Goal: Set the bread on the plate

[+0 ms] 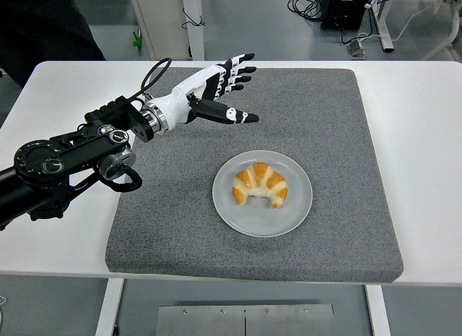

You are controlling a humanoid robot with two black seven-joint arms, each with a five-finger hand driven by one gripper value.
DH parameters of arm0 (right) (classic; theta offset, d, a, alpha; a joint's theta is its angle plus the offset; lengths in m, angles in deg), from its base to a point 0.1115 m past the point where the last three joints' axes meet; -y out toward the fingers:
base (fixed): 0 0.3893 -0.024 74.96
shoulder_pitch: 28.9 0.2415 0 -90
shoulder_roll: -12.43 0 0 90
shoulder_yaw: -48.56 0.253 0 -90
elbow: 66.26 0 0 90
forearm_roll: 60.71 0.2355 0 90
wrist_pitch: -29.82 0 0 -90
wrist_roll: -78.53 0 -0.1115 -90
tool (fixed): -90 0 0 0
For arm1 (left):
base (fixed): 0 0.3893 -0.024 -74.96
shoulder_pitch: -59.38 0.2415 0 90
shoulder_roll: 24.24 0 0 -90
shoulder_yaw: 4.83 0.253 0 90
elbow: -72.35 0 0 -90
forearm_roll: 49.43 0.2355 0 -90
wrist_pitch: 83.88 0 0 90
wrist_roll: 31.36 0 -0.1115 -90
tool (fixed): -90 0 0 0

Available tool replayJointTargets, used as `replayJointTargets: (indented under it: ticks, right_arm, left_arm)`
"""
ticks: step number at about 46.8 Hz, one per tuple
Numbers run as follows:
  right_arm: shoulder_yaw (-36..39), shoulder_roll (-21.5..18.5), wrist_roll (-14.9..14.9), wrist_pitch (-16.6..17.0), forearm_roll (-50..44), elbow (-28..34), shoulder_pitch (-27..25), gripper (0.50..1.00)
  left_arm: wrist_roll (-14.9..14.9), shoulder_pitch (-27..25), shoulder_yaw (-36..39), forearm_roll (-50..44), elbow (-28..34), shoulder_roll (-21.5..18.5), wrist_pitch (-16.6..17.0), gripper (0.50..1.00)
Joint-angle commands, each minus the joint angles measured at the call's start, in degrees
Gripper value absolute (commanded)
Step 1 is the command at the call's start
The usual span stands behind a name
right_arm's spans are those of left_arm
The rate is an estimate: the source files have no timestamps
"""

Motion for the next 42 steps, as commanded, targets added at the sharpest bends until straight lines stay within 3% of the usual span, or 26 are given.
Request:
replayJointTargets:
  ticks: [1,12,20,29,42]
  right_arm:
    - [0.00,0.00,0.00,0.00,0.00,-0.09,0.00,1.000]
    - [0.00,0.00,0.00,0.00,0.00,0.00,0.00,1.000]
    - [0.00,0.00,0.00,0.00,0.00,0.00,0.00,1.000]
    - [0.00,0.00,0.00,0.00,0.00,0.00,0.00,1.000]
    - [0.00,0.00,0.00,0.00,0.00,0.00,0.00,1.000]
  left_arm:
    - [-0.13,0.40,-1.50,-2.46,-1.65,0.27,0.02,0.972]
    - [-0.13,1.37,-8.44,-6.33,-7.27,0.79,0.02,0.972]
    - [-0.13,1.28,-12.66,-6.42,-14.83,5.36,-0.42,0.972]
    - [-5.75,1.10,-15.92,-7.38,-24.50,10.11,-0.86,0.972]
    - [-7.25,0.58,-16.27,-19.16,-33.73,16.26,-0.95,0.972]
